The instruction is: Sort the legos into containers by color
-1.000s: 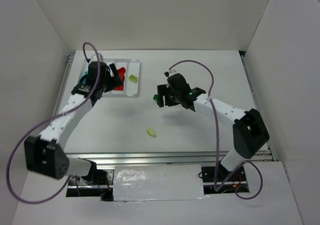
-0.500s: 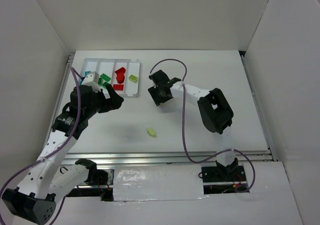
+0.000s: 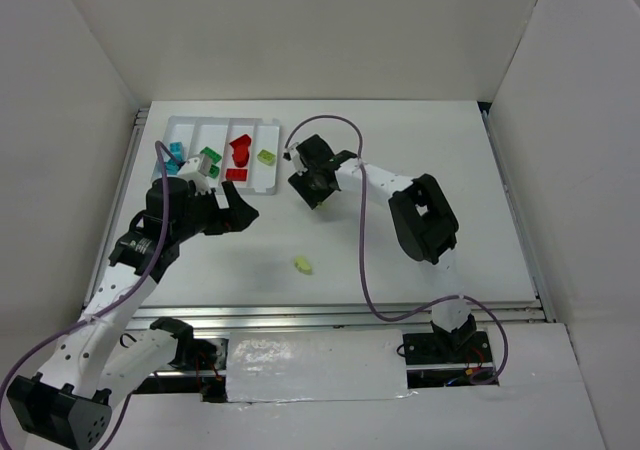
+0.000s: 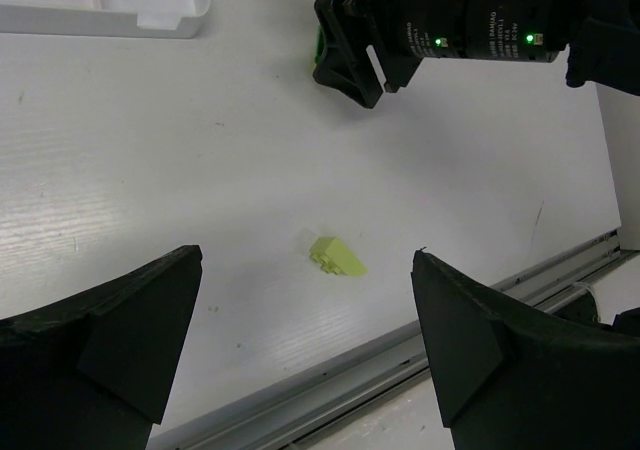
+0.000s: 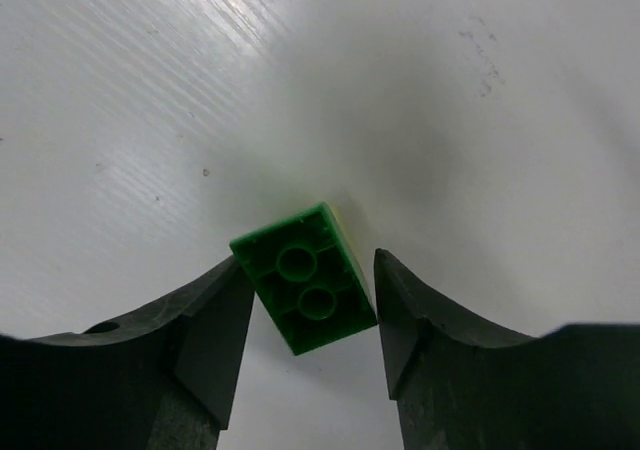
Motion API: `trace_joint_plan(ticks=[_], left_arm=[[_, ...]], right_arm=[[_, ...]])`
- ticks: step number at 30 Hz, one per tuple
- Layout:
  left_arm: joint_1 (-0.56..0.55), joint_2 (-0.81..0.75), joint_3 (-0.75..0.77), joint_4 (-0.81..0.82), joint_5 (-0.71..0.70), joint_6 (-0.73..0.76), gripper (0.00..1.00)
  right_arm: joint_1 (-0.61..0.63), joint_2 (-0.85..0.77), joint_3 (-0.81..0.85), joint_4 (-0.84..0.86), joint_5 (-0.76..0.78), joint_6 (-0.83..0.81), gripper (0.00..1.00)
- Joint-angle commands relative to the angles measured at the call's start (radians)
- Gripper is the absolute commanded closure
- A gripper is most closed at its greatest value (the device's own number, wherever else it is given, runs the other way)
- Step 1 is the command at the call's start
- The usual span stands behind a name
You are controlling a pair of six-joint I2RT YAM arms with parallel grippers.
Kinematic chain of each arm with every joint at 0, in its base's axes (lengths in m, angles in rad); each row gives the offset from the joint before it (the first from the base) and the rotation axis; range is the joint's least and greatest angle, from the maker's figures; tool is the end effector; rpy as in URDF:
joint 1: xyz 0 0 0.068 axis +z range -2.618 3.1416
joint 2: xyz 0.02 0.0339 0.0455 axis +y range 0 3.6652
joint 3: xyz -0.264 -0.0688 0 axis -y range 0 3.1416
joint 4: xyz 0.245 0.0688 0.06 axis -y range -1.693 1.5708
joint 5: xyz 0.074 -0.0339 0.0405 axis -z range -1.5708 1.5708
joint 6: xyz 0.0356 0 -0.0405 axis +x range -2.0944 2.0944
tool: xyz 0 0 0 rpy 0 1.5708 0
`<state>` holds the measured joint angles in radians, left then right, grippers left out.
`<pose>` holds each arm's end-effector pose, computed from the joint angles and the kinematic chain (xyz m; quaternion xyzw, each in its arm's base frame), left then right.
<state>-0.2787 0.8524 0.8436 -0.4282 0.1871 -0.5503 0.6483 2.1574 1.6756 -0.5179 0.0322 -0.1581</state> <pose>0.1813 -0.0588 0.3240 -0.0640 0.8389 -0.2875 0.4577 0.3756 0.2831 0.1808 -0.3723 0.8842 0.0534 0.2770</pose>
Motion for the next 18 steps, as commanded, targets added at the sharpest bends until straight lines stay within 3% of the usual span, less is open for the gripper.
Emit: trace_joint_plan(ticks=[1,2,5,8,13,15,16,18], left_arm=[[-0.005,-0.012,-0.006,0.066,0.046,0.015,0.01],[-0.004,-0.010,-0.006,0.065,0.043,0.015,0.01],[-0.005,-0.007,-0.008,0.063,0.040,0.015,0.01],[-0.005,-0.009,-0.014,0.071,0.038,0.012,0.01],[-0.004,0.007,-0.031,0.114,0.125,0.012,0.01],[-0.005,0.017,-0.038,0.182,0.237,0.019,0.02],[-0.005,0.036,-0.050,0.213,0.379,0.016,0.02],[-0.010,0.056,-0.078,0.333,0.516,0.000,0.03]], right_arm=[[0.001,0.022,0.050,-0.016,-0.058,-0.048,0.44],[0.001,0.024,0.055,-0.017,-0.054,-0.044,0.60],[0.002,-0.001,0.030,-0.001,-0.045,-0.011,0.87],[0.002,-0.129,-0.086,0.091,-0.034,0.104,1.00],[0.002,-0.381,-0.322,0.243,-0.023,0.342,1.00],[0.001,-0.540,-0.454,0.338,-0.164,0.451,1.00],[-0.001,-0.589,-0.494,0.372,-0.275,0.516,1.00],[-0.002,-0.709,-0.591,0.456,-0.381,0.572,1.00]])
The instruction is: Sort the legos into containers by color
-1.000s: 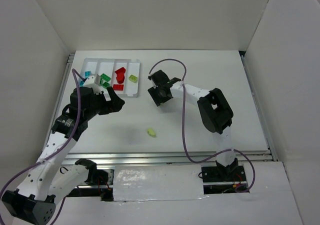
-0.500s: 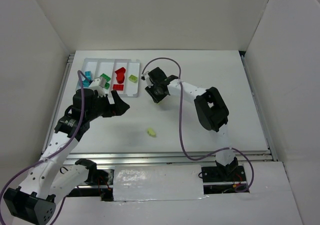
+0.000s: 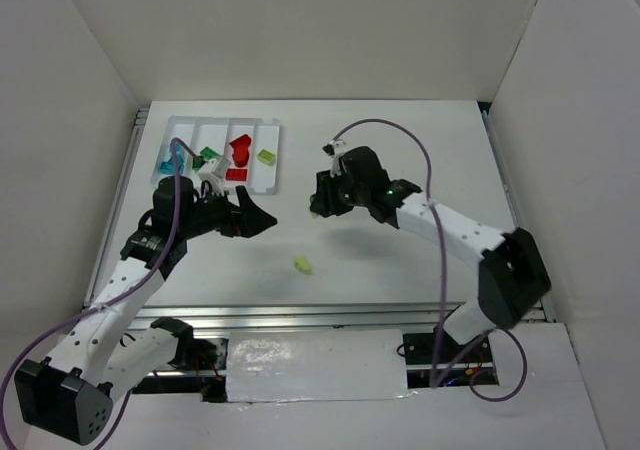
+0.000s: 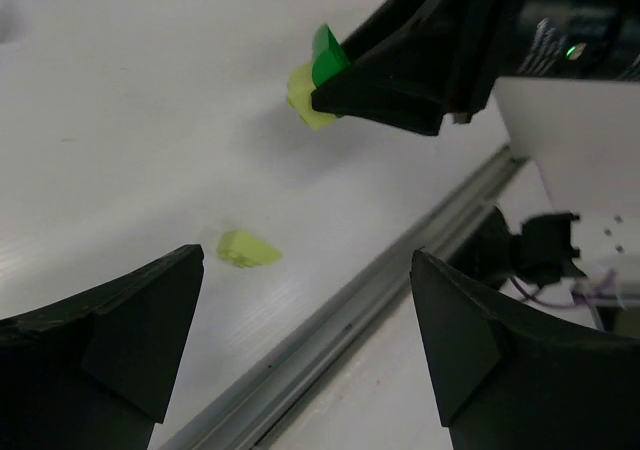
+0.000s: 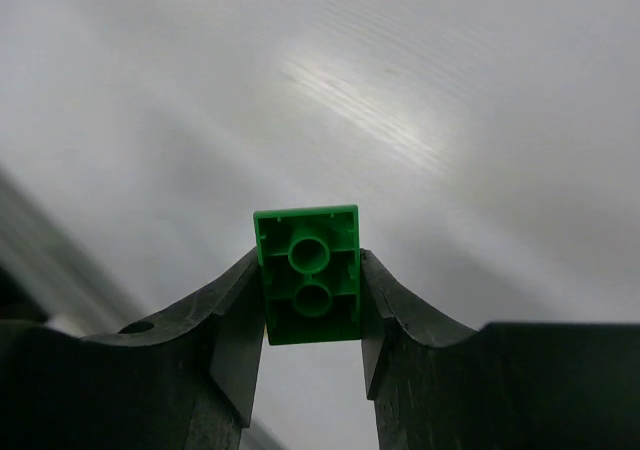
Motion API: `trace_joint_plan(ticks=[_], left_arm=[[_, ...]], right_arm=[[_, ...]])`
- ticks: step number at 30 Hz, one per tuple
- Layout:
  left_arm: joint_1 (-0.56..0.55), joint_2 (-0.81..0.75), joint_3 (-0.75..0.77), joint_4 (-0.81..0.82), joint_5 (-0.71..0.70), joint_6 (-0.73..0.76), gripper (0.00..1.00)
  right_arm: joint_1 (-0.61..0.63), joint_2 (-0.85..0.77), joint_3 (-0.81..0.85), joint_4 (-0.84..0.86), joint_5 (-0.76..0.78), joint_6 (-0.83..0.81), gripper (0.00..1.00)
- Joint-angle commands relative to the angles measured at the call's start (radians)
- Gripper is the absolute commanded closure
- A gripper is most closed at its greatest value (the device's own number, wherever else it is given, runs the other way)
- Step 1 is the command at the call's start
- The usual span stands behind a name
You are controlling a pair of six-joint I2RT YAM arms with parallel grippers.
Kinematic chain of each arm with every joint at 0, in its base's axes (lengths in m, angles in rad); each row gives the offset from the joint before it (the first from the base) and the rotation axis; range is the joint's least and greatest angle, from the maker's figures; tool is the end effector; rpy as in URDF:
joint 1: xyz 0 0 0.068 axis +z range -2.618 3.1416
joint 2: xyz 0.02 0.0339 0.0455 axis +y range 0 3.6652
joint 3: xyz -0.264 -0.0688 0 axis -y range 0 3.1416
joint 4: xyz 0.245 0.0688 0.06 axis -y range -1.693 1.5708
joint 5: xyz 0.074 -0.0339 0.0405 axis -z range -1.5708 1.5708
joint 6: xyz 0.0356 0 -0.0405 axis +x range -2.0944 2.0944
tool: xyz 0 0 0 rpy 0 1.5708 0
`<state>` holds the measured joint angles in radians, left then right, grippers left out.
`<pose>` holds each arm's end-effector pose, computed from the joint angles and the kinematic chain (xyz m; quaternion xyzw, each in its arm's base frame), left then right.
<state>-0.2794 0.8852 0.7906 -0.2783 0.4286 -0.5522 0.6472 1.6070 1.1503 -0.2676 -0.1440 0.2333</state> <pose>0.1896 -0.0698 0.3157 0.0090 0.8158 -0.3832 0.4330 0.2823 0.2198 0.2508 -0.2158 0.8839 0.2339 0.3426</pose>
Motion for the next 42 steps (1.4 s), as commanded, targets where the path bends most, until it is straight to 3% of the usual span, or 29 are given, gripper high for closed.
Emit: trace_joint_plan(ticks=[1,2,5,9,16,20,26,29,33,35,40,42], left_arm=[[-0.014,0.024,-0.039,0.227,0.382,-0.032,0.03],[-0.015,0.021,-0.048,0.314,0.422,-0.049,0.03],[-0.032,-0.008,-0.074,0.378,0.484,-0.086,0.03],[-0.044,-0.060,-0.099,0.450,0.506,-0.126,0.02],[-0.081,-0.068,-0.175,0.718,0.566,-0.287,0.07],[-0.127,-0.049,-0.165,0.700,0.541,-0.267,0.12],[-0.176,-0.034,-0.153,0.705,0.503,-0.261,0.31],[-0.178,-0.032,-0.142,0.682,0.490,-0.249,0.49],[-0.178,-0.040,-0.125,0.628,0.460,-0.218,0.87],[-0.178,-0.042,-0.122,0.613,0.444,-0.209,1.00],[-0.176,-0.054,-0.132,0.605,0.418,-0.195,1.00],[-0.169,-0.054,-0.142,0.628,0.436,-0.212,1.00]], right_arm=[[-0.001,-0.189,-0.087,0.226,-0.244,0.208,1.00],[0.002,-0.243,-0.127,0.264,-0.322,0.268,1.00],[-0.001,-0.341,-0.217,0.414,-0.469,0.377,1.00],[0.003,-0.453,-0.340,0.660,-0.557,0.509,1.00],[0.063,-0.501,-0.400,0.834,-0.595,0.626,1.00],[0.109,-0.499,-0.406,0.883,-0.575,0.635,1.00],[0.149,-0.457,-0.359,0.872,-0.560,0.613,1.00],[0.160,-0.441,-0.353,0.872,-0.549,0.606,1.00],[0.161,-0.443,-0.360,0.866,-0.540,0.595,1.00],[0.161,-0.453,-0.363,0.851,-0.534,0.577,1.00],[0.125,-0.522,-0.420,0.826,-0.532,0.515,1.00],[0.054,-0.562,-0.478,0.858,-0.557,0.543,1.00]])
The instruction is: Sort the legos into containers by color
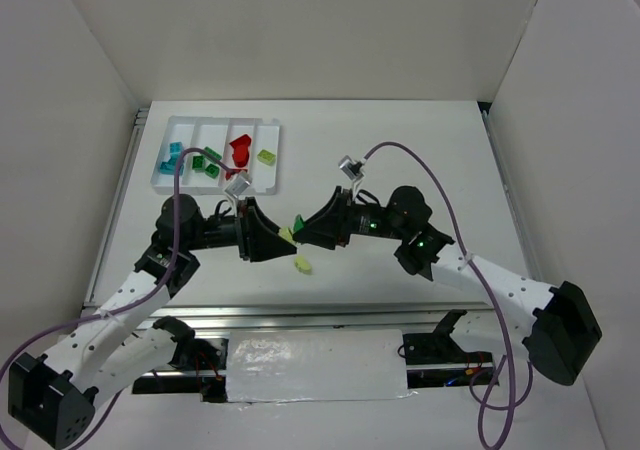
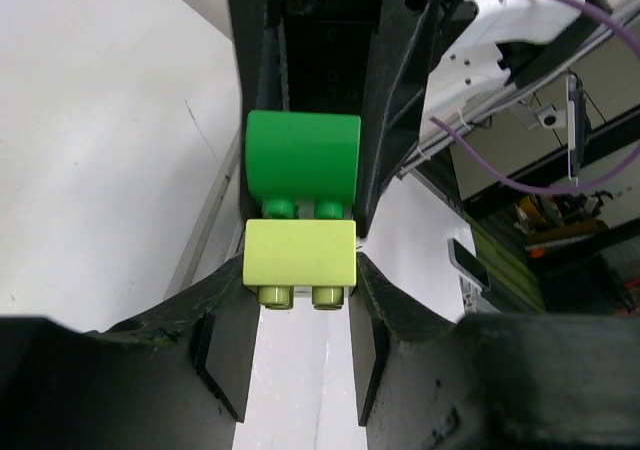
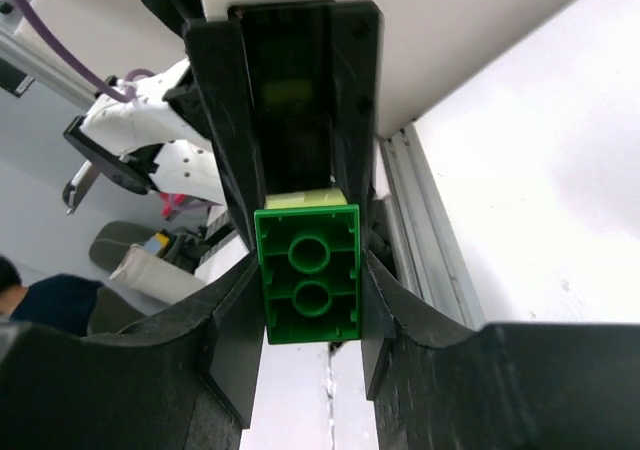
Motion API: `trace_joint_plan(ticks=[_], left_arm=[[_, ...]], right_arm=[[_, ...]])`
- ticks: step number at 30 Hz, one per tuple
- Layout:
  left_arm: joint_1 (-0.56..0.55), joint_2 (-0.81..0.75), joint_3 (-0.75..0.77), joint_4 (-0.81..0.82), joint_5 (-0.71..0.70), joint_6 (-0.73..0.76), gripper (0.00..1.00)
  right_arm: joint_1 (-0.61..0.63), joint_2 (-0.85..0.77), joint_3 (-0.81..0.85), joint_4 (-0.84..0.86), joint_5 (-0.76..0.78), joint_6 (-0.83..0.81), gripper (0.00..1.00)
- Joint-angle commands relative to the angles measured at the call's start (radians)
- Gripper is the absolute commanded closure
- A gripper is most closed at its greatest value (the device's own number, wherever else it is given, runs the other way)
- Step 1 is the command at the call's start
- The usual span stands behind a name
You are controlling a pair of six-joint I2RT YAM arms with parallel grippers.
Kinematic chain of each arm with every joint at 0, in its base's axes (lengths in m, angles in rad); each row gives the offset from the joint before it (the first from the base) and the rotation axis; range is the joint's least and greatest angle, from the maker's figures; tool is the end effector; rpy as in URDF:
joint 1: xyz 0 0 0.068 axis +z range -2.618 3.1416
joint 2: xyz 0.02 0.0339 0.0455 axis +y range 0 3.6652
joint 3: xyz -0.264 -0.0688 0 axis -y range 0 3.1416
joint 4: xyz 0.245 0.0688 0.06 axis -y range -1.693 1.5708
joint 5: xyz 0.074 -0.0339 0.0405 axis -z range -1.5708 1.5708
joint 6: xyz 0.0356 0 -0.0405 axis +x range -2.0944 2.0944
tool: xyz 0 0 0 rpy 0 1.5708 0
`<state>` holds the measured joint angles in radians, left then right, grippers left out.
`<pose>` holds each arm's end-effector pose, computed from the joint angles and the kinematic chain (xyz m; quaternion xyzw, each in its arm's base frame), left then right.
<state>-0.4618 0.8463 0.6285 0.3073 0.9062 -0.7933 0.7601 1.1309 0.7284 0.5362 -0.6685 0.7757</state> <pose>0.1601 -0.1110 0.3254 0.2186 0.6517 -0.6287 0.3637 0.1714 0.1934 0.3252 -0.2421 0.6238 0.6493 0.3615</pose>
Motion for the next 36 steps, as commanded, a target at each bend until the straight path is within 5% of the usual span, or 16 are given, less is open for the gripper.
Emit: trace_joint_plan(ticks=[1,8,11,13,15,17,21,27,36], left_arm=[[0.017,-0.015,0.008,0.091,-0.032,0.017,1.00],[0.083,0.043,-0.016,0.222,0.000,-0.096,1.00],[0.104,0.123,0.124,-0.193,-0.266,0.073,1.00],[0.115,0.259,0.262,-0.447,-0.629,0.126,1.00],[0.132,0.423,0.388,-0.535,-0.882,0.128,1.00],[0.178,0.537,0.460,-0.569,-0.938,0.117,1.00],[0.244,0.890,0.757,-0.643,-0.960,0.124,1.00],[0.262,1.183,1.084,-0.755,-1.014,0.163,0.89],[0.272,1.318,1.142,-0.748,-0.958,0.177,0.69]], right_arm=[[-0.083,-0.097,-0.072,0.076,-0.040,0.011,1.00],[-0.212,-0.144,-0.130,0.053,-0.095,-0.010,1.00],[-0.237,-0.181,-0.132,-0.066,0.007,-0.050,1.00],[-0.249,-0.203,-0.127,-0.162,0.088,-0.059,1.00],[-0.248,-0.215,-0.121,-0.208,0.102,-0.064,1.00],[-0.248,-0.247,-0.119,-0.234,0.104,-0.070,1.00],[-0.246,-0.321,-0.110,-0.367,0.132,-0.114,1.00],[-0.248,-0.416,-0.136,-0.478,0.161,-0.170,1.00],[-0.249,-0.401,-0.167,-0.449,0.147,-0.170,1.00]])
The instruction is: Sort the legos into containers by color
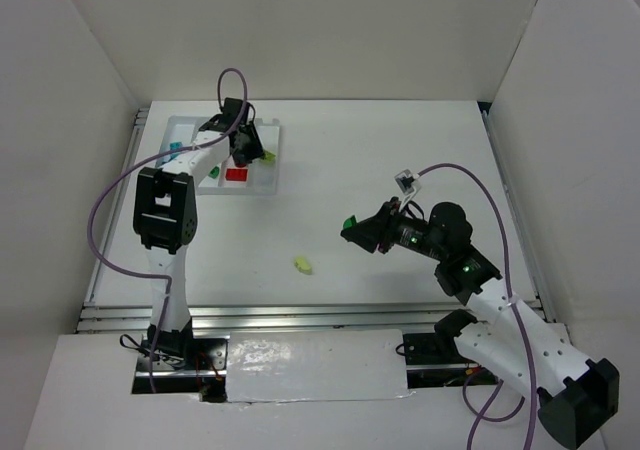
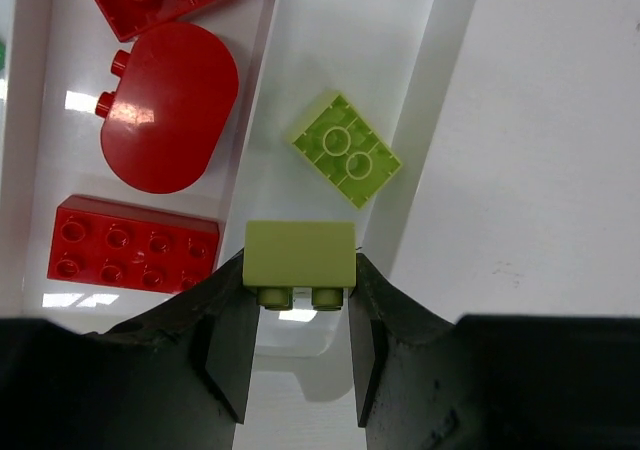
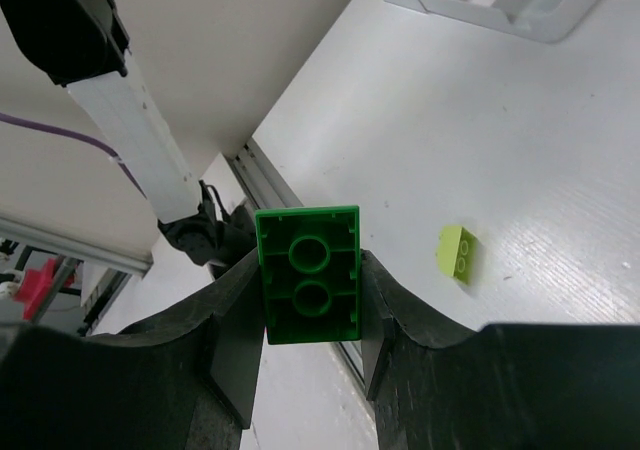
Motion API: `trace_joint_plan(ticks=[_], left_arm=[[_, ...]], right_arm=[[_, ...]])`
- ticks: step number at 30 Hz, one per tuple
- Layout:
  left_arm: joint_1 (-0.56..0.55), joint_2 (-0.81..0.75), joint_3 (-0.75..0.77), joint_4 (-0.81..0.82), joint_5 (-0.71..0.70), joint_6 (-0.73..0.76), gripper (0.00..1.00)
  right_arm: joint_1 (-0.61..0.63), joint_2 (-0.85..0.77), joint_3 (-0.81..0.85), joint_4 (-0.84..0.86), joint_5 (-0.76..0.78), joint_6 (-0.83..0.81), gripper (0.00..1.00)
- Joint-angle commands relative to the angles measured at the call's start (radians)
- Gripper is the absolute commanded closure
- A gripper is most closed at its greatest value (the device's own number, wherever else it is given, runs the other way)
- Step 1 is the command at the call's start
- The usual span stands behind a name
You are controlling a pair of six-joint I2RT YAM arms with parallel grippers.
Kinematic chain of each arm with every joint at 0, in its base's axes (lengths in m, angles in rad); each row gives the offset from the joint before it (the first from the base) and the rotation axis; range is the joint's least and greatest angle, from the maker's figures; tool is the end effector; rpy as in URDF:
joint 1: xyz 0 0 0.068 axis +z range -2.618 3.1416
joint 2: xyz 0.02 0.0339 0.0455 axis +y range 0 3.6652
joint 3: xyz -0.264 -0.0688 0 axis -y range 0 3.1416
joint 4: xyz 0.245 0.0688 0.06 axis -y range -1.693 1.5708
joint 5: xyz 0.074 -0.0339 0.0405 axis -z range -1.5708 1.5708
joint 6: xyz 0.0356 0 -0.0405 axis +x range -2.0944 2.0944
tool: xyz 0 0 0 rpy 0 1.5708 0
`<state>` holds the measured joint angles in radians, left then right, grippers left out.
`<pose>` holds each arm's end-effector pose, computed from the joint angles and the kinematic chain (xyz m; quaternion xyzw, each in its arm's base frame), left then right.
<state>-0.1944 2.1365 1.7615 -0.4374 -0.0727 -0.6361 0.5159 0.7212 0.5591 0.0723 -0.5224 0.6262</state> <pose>0.4781 -0.0915 0.2230 -0.2165 0.9029 -0.1183 0.3521 0.1458 0.1031 0.2981 -0.1347 0.7216 0.5127 0.4453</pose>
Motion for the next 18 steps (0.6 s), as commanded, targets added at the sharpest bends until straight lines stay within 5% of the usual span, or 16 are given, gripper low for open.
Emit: trace_joint_plan(ticks=[1,4,11,18], left_arm=[[0.003,0.028,0.001,0.002,0.027,0.016,0.61],[0.001,0.005,-0.063,0.058,0.057,0.013,0.41],[-0.005,-0.076,-0.135,0.114,0.077,0.010,0.15],[-0.026,-0.429,-0.402,0.274,0.094,-0.019,0.14]], right_arm=[[-0.004,0.021,0.007,0.017,-0.008,-0.019,1.00],[-0.002,0.038,0.009,0.024,-0.013,-0.017,1.00],[-0.004,0.063,-0.002,0.055,-0.034,0.000,1.00],[-0.005,0.116,-0.021,0.110,-0.091,0.009,1.00]])
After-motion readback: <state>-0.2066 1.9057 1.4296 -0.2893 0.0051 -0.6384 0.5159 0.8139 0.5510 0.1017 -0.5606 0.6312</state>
